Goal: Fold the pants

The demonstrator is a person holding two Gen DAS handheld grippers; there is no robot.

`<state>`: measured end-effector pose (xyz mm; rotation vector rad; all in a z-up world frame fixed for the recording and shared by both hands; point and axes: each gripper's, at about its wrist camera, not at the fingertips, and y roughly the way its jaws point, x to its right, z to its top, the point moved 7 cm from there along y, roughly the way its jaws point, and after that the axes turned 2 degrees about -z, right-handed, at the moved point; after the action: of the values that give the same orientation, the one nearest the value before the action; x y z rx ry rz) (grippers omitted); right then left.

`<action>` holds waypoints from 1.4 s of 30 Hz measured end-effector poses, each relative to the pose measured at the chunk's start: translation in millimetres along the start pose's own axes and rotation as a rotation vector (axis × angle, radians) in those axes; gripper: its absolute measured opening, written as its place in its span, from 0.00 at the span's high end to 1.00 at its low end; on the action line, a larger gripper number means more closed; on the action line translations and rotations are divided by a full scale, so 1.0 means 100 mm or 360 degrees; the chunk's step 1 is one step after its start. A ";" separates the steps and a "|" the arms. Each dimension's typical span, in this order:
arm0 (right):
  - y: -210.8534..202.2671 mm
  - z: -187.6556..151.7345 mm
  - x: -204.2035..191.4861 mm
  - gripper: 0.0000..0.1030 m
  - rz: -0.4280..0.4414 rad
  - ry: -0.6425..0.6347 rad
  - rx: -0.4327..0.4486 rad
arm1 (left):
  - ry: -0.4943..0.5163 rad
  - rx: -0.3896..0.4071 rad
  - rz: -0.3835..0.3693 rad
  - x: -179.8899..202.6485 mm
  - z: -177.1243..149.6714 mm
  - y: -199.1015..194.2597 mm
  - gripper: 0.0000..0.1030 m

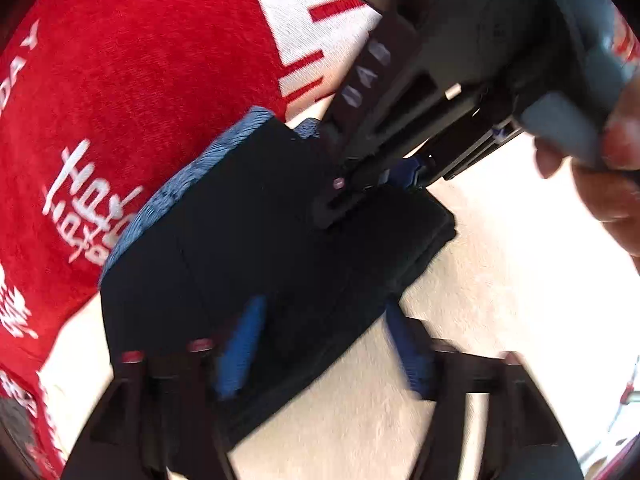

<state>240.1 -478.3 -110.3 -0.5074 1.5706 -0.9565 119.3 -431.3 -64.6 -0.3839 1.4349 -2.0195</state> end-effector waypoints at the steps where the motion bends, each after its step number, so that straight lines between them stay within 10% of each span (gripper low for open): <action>1: -0.03 -0.02 -0.05 0.78 -0.0061 -0.0048 0.0001 | -0.0042 0.0005 -0.0040 -0.05 -0.04 -0.09 0.25; 8: -0.17 -0.06 -0.19 0.69 -0.0401 -0.0128 0.0060 | -0.0479 -0.0149 -0.0091 -0.70 -0.44 -0.43 0.25; 13: -0.36 -0.30 -0.03 0.33 -0.0621 -0.0090 0.0089 | -0.0903 -0.0257 -0.0047 -1.35 -0.83 -0.44 0.25; 23: -0.58 -0.63 -0.06 0.21 -0.0523 0.0062 0.0150 | -0.1079 -0.0323 -0.0033 -1.48 -0.93 -0.43 0.25; 26: -0.68 -0.67 -0.13 0.18 -0.0536 0.0023 0.0182 | -0.1069 -0.0343 0.0003 -1.46 -0.86 -0.38 0.00; 30: -0.65 -0.48 -0.13 0.07 -0.0473 -0.0046 0.0207 | -0.1092 -0.0315 0.0036 -1.53 -0.78 -0.34 0.00; 42: -0.31 0.13 0.39 0.07 0.0040 -0.0018 0.0030 | -0.1222 -0.0255 -0.0345 -2.20 -0.72 0.41 0.00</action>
<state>237.5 -529.4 -109.2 -0.4783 1.5530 -0.9469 259.7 -246.9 -102.9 -1.2688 1.0817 -1.6186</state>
